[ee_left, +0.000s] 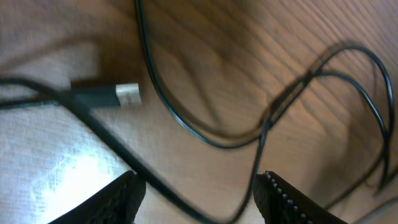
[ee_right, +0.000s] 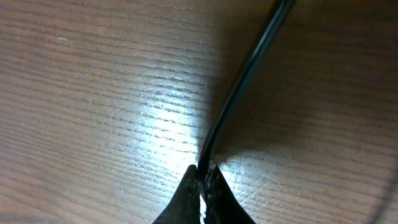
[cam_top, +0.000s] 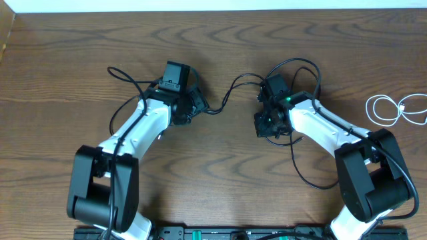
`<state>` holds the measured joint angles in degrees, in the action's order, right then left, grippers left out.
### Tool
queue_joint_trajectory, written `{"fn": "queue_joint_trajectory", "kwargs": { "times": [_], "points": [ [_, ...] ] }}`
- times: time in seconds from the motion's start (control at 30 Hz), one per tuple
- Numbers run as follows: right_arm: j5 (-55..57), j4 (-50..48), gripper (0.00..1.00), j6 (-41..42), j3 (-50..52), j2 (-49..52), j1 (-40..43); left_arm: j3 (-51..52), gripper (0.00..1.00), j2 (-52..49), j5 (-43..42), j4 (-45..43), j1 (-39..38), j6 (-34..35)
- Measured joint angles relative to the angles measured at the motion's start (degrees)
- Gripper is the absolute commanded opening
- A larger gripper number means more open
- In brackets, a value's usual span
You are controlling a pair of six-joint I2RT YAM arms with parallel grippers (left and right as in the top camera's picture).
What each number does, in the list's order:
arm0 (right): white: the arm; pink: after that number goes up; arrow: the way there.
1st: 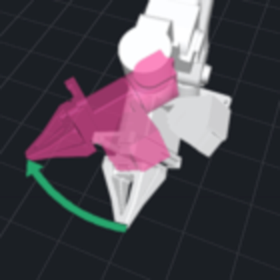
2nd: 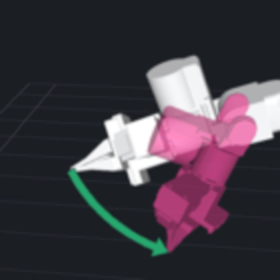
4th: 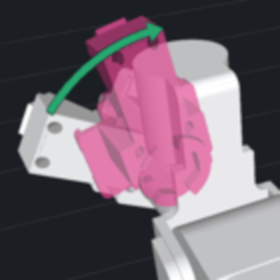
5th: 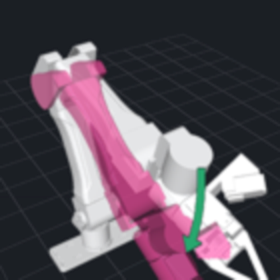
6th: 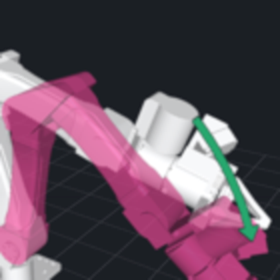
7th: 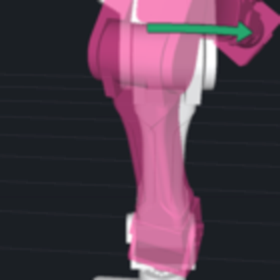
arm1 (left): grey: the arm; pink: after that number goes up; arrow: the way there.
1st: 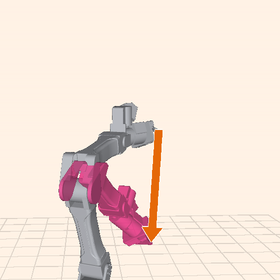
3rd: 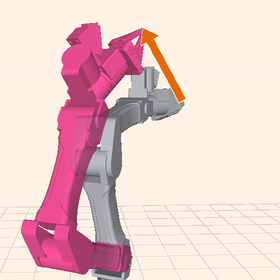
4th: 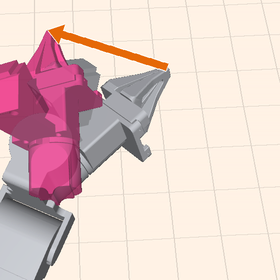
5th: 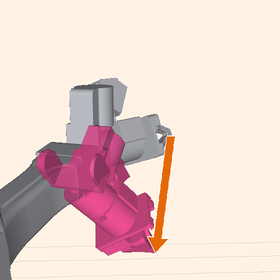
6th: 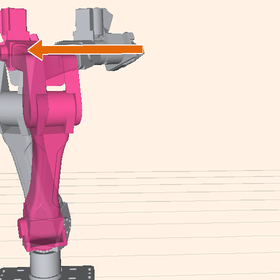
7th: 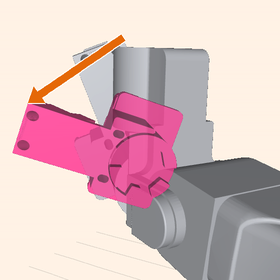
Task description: Untangle cables
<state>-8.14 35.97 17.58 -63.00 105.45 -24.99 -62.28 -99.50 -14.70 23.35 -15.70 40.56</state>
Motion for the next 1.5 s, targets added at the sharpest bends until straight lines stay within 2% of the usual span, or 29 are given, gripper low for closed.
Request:
{"fn": "queue_joint_trajectory", "kwargs": {
  "times": [0.07,0.1,0.17,0.2,0.43,0.5,0.6,0.73,0.87,1.0,1.17,1.5],
  "points": [
    [0.0,0.0,0.01,0.0,0.0,0.0,0.0,0.0,0.57,-0.9,0.8,-0.9,0.0,0.2],
    [0.0,0.0,0.01,0.0,0.0,0.0,0.0,0.0,0.46,-1.3,1.2,-1.5,0.0,0.4],
    [0.0,0.0,0.01,0.0,0.0,0.0,0.0,0.0,0.11,-1.8,1.6,-2.8,0.0,1.0],
    [0.0,0.0,0.01,0.0,0.0,0.0,0.0,0.0,0.07,-2.0,1.7,-3.6,0.0,1.3],
    [0.6,0.9,0.01,0.5,0.0,0.0,0.0,0.0,0.07,-1.1,2.2,-5.2,0.0,0.0],
    [2.8,3.2,0.01,3.0,0.0,0.0,0.2,0.0,0.07,1.5,2.4,-5.2,0.2,-1.8],
    [8.3,7.4,0.01,7.8,0.0,-0.2,1.4,-0.9,0.08,10.7,4.5,-5.4,2.0,-4.7],
    [11.2,8.9,0.01,9.9,0.0,-0.2,3.1,-1.7,0.08,22.0,7.2,-5.1,9.7,-5.9],
    [12.4,9.2,0.01,10.6,0.0,-0.2,3.9,-2.9,0.08,28.1,9.1,-2.9,18.1,-6.1],
    [12.7,8.9,0.01,10.6,0.0,-0.7,4.0,-2.8,0.08,28.0,9.5,1.0,22.1,-6.2],
    [12.7,6.8,0.01,8.7,0.1,-5.4,4.3,-2.8,0.08,26.0,9.5,5.3,22.7,-6.3],
    [13.2,0.6,0.01,5.8,0.1,-27.1,9.4,-2.8,0.08,19.6,9.5,16.1,22.7,-6.3]
  ]
}}
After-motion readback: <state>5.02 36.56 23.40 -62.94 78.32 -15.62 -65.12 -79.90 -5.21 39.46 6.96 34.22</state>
